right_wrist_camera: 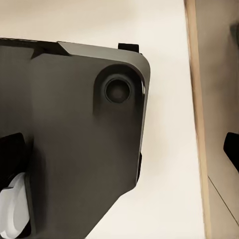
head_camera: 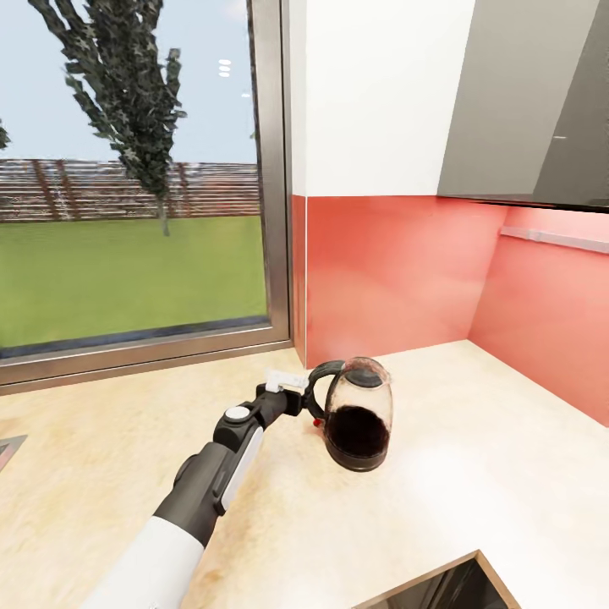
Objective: Set up a coffee station on the kitchen countertop: keep the coffee maker on the countertop, move the bottle of coffee from the kitchen shelf to the counter next to the coffee maker, place a paper coffee filter on top of the coffee maker, put the saucer next to the coffee maker with the coffee cup on the saucer, and place the electric kettle next to the coffee maker.
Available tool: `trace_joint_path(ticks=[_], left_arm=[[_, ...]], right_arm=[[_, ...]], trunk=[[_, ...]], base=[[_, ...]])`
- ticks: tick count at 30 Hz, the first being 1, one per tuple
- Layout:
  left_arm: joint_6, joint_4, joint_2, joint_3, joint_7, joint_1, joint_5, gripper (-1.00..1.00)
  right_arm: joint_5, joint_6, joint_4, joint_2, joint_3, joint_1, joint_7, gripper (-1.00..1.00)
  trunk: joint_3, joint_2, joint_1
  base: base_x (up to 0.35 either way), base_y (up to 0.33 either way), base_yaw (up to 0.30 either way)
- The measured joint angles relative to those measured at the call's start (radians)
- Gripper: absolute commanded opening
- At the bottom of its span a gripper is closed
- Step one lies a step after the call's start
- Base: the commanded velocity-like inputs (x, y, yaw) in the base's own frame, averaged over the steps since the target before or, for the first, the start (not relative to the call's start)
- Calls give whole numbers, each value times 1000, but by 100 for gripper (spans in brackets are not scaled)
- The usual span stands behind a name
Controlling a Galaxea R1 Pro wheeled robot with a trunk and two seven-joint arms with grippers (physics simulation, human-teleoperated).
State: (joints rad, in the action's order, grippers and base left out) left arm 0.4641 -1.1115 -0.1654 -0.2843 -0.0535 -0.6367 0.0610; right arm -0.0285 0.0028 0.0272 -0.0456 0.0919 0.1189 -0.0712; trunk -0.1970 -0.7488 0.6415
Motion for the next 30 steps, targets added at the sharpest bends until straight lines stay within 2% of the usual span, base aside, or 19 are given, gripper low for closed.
trace_joint_path(ticks=[19, 26, 28, 30], left_arm=[[0, 4, 2, 9, 3, -13, -6, 100], [0, 4, -2, 9, 37, -14, -2, 100], [0, 5, -3, 10, 41, -15, 0, 100], [-1, 34, -8, 10, 41, -17, 18, 100]], right_arm=[[1, 0, 0, 0, 0, 0, 0, 100], [1, 0, 0, 0, 0, 0, 0, 100], [0, 0, 0, 0, 0, 0, 0, 100], [1, 0, 0, 0, 0, 0, 0, 100]], trunk=[[0, 0, 0], [0, 0, 0], [0, 0, 0], [0, 0, 0]], base=[[0, 0, 0], [0, 0, 0], [0, 0, 0], [0, 0, 0]])
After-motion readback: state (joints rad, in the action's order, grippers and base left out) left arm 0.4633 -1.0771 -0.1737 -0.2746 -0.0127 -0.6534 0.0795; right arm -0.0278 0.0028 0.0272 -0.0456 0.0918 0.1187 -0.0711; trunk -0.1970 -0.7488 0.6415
